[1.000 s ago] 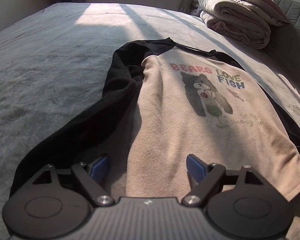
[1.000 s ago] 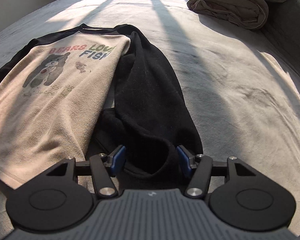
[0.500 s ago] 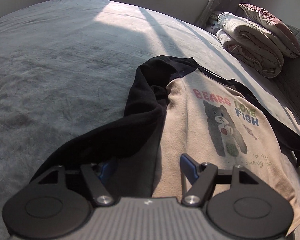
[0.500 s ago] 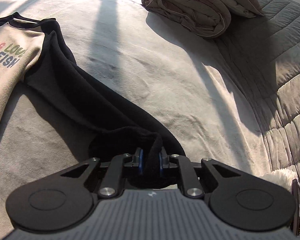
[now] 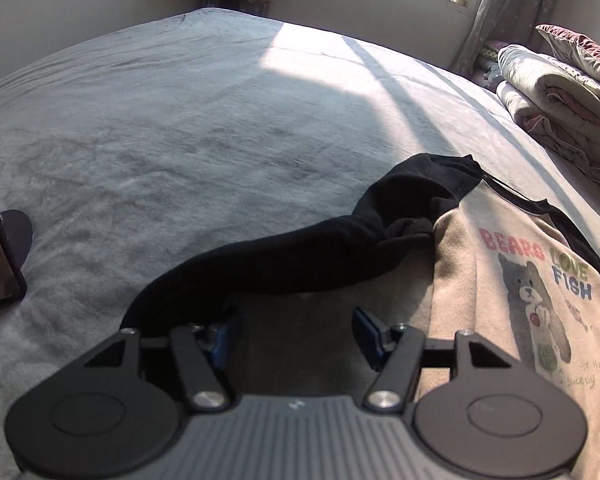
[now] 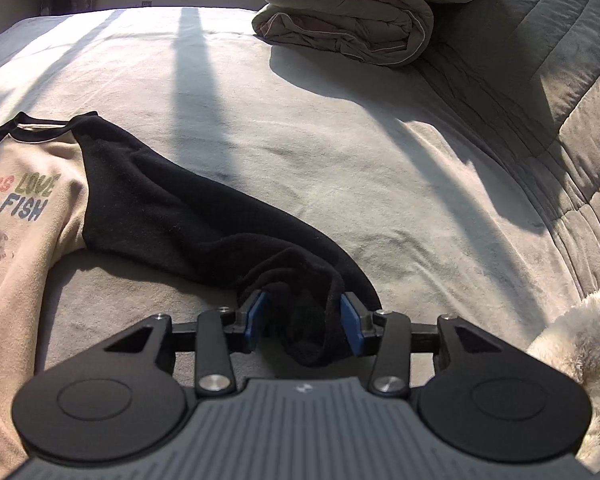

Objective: Fold clothes

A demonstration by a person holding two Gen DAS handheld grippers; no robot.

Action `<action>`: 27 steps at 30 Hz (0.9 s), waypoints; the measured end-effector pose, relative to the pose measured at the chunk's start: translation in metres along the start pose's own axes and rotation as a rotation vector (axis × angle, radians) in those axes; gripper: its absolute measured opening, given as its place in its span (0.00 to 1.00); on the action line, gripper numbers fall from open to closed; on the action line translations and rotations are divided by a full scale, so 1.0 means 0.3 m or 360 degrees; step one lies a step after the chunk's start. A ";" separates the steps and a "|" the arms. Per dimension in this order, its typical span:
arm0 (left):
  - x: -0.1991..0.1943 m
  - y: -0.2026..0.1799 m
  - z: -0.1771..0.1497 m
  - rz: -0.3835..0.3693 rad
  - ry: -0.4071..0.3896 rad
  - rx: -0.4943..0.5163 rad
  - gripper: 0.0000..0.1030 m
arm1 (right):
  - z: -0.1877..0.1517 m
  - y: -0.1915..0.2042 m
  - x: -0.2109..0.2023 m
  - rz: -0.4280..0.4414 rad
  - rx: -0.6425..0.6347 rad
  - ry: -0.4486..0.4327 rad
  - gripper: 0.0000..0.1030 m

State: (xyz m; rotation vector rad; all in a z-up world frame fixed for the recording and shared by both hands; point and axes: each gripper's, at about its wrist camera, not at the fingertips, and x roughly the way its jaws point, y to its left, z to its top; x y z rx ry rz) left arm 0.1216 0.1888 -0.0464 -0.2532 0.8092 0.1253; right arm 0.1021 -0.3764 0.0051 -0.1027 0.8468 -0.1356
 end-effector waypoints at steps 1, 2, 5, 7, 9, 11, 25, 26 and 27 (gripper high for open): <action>-0.013 0.000 -0.012 -0.0029 0.0012 -0.0002 0.61 | -0.019 0.000 -0.025 0.0058 0.0037 0.0006 0.45; -0.025 0.000 -0.024 -0.0058 0.0024 -0.0005 0.60 | -0.044 0.001 -0.051 0.0120 0.0069 0.0012 0.46; -0.074 -0.001 -0.069 -0.0137 0.0043 0.0025 0.61 | -0.141 0.028 -0.133 0.0268 0.0111 0.0040 0.49; -0.111 0.006 -0.111 -0.0219 0.0045 0.0067 0.62 | -0.202 0.056 -0.184 0.0319 0.0102 0.0056 0.50; -0.146 0.013 -0.151 -0.0292 0.0033 0.0126 0.65 | -0.251 0.082 -0.236 0.0368 0.0091 0.0050 0.51; -0.177 0.021 -0.189 -0.0358 0.0011 0.0199 0.69 | -0.293 0.106 -0.281 0.0439 0.0106 0.0039 0.55; -0.320 0.030 -0.464 -0.0573 -0.0090 0.0835 0.77 | -0.518 0.293 -0.307 0.0585 0.0210 -0.0020 0.59; -0.317 0.021 -0.470 -0.0557 -0.0107 0.0844 0.77 | -0.518 0.298 -0.298 0.0576 0.0237 -0.0043 0.59; -0.316 0.009 -0.474 -0.0551 -0.0125 0.0848 0.77 | -0.516 0.304 -0.290 0.0560 0.0250 -0.0065 0.59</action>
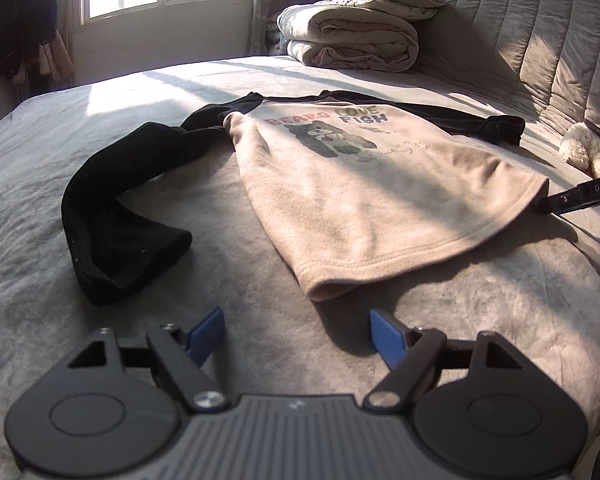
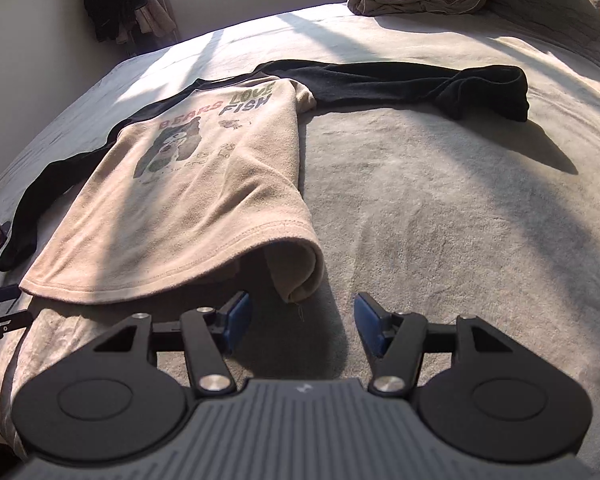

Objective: Fold clothes

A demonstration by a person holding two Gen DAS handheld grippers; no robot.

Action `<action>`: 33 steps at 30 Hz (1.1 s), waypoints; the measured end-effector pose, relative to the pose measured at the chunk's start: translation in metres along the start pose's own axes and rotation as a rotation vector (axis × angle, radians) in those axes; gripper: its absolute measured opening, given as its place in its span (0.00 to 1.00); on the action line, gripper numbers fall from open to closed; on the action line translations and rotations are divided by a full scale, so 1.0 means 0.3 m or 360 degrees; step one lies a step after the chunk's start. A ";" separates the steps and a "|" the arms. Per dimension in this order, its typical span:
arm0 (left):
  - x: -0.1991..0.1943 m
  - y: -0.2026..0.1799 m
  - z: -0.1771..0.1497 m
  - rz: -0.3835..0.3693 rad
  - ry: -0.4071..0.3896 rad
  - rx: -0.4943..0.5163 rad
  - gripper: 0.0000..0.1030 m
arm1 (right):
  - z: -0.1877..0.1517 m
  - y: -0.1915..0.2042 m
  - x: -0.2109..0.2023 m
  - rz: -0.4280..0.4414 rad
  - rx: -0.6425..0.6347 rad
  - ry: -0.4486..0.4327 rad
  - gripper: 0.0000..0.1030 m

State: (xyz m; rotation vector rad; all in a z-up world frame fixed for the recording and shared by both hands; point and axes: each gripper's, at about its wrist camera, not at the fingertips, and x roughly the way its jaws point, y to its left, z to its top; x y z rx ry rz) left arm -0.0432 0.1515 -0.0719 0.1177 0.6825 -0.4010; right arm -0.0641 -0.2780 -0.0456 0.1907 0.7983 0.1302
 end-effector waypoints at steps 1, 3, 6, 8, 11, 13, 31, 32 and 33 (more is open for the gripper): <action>0.006 -0.011 0.002 0.0009 -0.0015 0.0007 0.77 | 0.001 0.004 0.009 -0.0016 0.0005 -0.0024 0.49; 0.026 -0.029 0.011 0.0013 -0.0044 0.0005 0.74 | 0.009 0.009 0.029 -0.0056 0.0004 -0.0048 0.31; 0.046 -0.047 0.027 0.0011 -0.0080 -0.0002 0.59 | 0.038 0.007 0.027 -0.0078 0.0024 -0.0064 0.19; 0.047 -0.061 0.040 0.0006 -0.0093 0.0020 0.20 | 0.069 0.007 -0.013 -0.0144 -0.0013 -0.0144 0.17; 0.025 -0.064 0.061 0.0028 -0.0111 -0.0012 0.08 | 0.116 0.009 -0.069 -0.0224 -0.0132 -0.0244 0.14; -0.012 -0.068 0.072 0.0052 -0.0162 -0.0031 0.08 | 0.134 0.019 -0.094 -0.0277 -0.0246 -0.0288 0.13; -0.011 0.013 0.054 -0.0108 0.0112 -0.0044 0.09 | -0.049 0.033 0.001 -0.0422 -0.0908 -0.0122 0.12; -0.013 0.042 0.054 -0.0148 0.0118 -0.0119 0.13 | -0.047 0.029 0.003 -0.0411 -0.0900 -0.0110 0.13; -0.016 0.070 0.054 -0.0186 0.0122 -0.0192 0.16 | -0.045 0.027 -0.001 -0.0392 -0.0888 -0.0099 0.14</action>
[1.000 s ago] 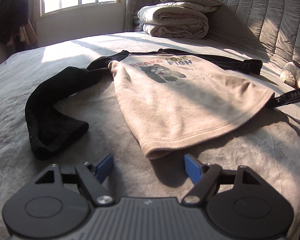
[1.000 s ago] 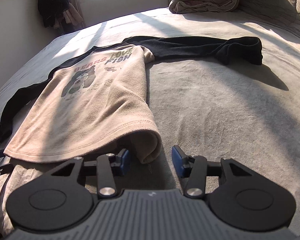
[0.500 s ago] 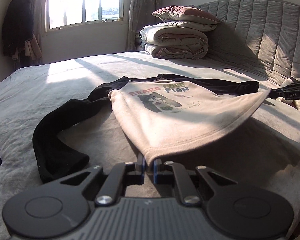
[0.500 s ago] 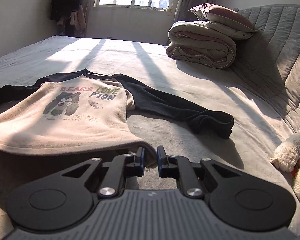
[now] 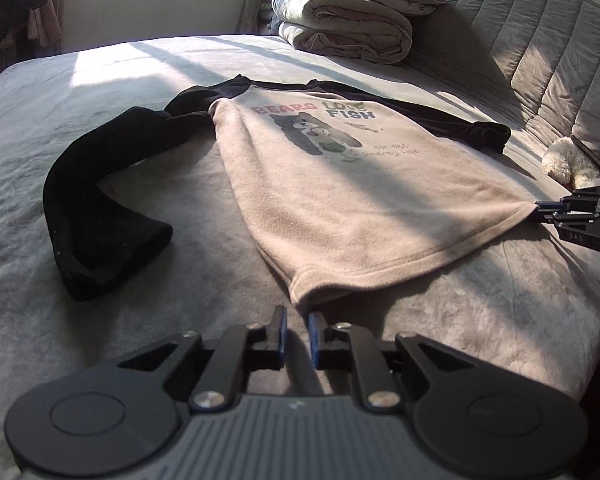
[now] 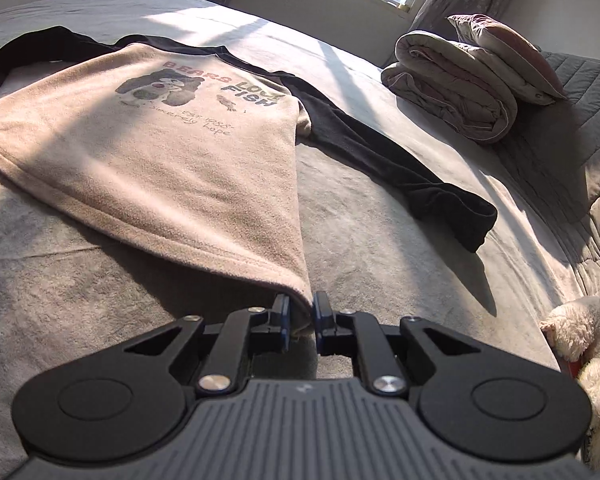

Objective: Fold clothes

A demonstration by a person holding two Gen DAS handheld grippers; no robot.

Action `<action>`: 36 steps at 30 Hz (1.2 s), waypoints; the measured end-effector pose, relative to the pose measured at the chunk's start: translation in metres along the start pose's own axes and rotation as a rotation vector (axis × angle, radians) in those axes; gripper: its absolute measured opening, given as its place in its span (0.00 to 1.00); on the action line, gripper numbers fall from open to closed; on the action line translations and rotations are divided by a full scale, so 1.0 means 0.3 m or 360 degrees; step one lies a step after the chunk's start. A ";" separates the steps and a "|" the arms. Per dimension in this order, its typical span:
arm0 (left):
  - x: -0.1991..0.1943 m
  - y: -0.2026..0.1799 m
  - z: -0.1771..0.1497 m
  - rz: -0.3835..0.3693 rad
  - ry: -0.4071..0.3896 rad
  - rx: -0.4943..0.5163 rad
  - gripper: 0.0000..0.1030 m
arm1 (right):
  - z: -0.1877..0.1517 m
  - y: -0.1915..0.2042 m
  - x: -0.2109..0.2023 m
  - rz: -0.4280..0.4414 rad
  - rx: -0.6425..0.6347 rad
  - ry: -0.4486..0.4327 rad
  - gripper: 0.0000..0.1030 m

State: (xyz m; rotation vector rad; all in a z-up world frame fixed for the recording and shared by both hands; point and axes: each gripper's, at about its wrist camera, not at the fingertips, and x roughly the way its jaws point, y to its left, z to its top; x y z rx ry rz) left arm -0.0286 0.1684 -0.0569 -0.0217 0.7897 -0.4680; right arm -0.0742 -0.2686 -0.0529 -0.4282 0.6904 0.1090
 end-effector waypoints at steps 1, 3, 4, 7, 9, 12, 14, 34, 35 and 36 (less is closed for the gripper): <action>-0.005 0.022 0.002 -0.0028 -0.0012 -0.0070 0.21 | 0.001 -0.005 -0.008 0.0023 0.0025 0.0006 0.16; -0.001 0.056 0.001 -0.0110 -0.0024 -0.0205 0.25 | 0.000 -0.016 -0.033 0.0096 0.0096 0.0011 0.22; 0.006 0.067 0.000 -0.0151 -0.0022 -0.0261 0.25 | -0.002 -0.019 -0.049 0.0131 0.0129 -0.0001 0.28; 0.022 0.082 -0.001 -0.0224 -0.0026 -0.0384 0.25 | 0.005 -0.016 -0.092 0.0208 0.0205 -0.0048 0.45; 0.045 0.089 0.001 -0.0320 -0.0038 -0.0520 0.25 | 0.030 -0.002 -0.112 0.0271 0.0241 -0.0071 0.45; 0.083 0.090 0.008 -0.0419 -0.0038 -0.0667 0.26 | 0.087 0.026 -0.126 0.0382 0.0282 -0.0090 0.45; 0.099 0.088 0.014 -0.0469 -0.0042 -0.0721 0.29 | 0.142 0.053 -0.126 0.0468 0.0308 -0.0110 0.45; 0.164 0.160 0.087 -0.0626 -0.0047 -0.0915 0.35 | 0.365 0.551 0.071 0.1129 0.0270 -0.0176 0.46; 0.156 0.166 0.098 -0.0598 -0.0063 -0.0899 0.38 | 0.370 0.564 0.080 0.1131 0.0285 -0.0210 0.45; 0.139 0.176 0.117 -0.0547 -0.0096 -0.0868 0.40 | 0.374 0.573 0.085 0.1125 0.0296 -0.0253 0.40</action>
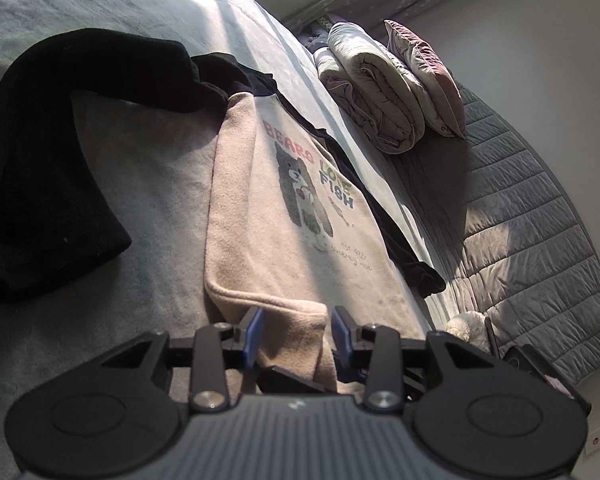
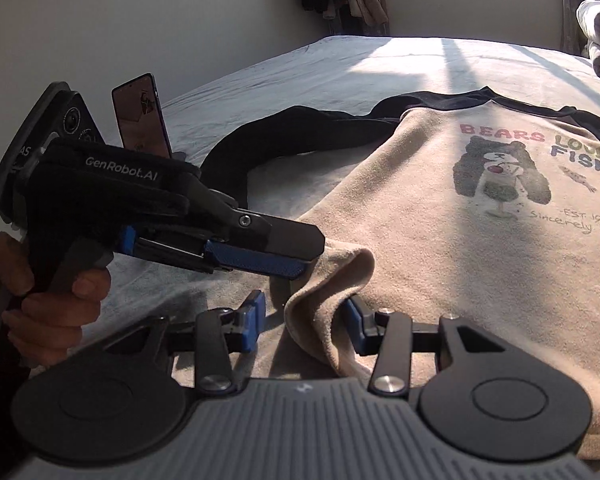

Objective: Fold clothes

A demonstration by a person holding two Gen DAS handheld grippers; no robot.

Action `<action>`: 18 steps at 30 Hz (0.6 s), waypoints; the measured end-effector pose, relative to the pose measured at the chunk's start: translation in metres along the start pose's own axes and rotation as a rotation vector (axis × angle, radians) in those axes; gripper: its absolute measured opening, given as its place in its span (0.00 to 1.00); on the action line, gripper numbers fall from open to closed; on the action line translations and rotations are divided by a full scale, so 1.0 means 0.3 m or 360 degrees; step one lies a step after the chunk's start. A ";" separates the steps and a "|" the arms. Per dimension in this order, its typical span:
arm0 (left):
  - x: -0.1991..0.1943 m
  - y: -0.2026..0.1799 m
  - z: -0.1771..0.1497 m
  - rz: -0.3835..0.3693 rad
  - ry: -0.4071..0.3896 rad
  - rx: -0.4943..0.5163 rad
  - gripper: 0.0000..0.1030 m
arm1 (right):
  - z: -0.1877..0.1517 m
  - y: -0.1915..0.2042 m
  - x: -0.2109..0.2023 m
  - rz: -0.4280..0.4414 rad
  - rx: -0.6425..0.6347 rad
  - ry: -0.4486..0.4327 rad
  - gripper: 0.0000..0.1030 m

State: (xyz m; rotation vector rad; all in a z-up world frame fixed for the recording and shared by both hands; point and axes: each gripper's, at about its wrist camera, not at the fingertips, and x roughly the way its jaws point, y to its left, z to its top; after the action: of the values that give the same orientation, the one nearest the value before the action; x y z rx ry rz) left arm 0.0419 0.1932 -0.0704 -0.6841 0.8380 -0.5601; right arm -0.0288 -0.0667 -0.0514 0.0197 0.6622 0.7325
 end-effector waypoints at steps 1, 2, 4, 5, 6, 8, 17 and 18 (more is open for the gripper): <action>-0.012 0.000 0.018 0.0034 -0.0030 0.0023 0.43 | 0.005 -0.004 0.003 -0.0004 0.0018 -0.0019 0.08; -0.018 0.008 0.041 0.0062 -0.0052 0.0015 0.45 | 0.011 -0.011 0.004 -0.0007 0.0044 -0.0030 0.06; -0.027 0.025 0.087 0.0117 -0.0095 -0.0005 0.48 | 0.021 -0.041 -0.029 0.0003 0.0109 -0.0089 0.06; -0.019 0.042 0.115 0.0127 -0.0096 -0.0046 0.49 | 0.026 -0.059 -0.056 0.0007 0.0125 -0.0116 0.06; -0.005 0.050 0.135 0.0127 -0.0094 -0.0075 0.50 | 0.030 -0.075 -0.082 0.0018 0.0135 -0.0137 0.06; 0.054 0.084 0.185 0.0122 -0.0098 -0.0174 0.55 | 0.038 -0.107 -0.133 0.0038 0.0158 -0.0172 0.06; 0.213 0.226 0.367 0.0162 -0.0472 -0.0813 0.58 | 0.040 -0.228 -0.248 0.0067 0.0314 -0.0248 0.06; 0.219 0.224 0.384 0.0208 -0.0494 -0.0825 0.56 | 0.041 -0.239 -0.254 0.0073 0.0333 -0.0253 0.06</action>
State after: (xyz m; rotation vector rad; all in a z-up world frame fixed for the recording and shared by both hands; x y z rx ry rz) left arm 0.1839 0.2291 -0.0954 -1.1468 0.7303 -0.1048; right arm -0.0198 -0.1659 -0.0167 0.2835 0.5852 0.6952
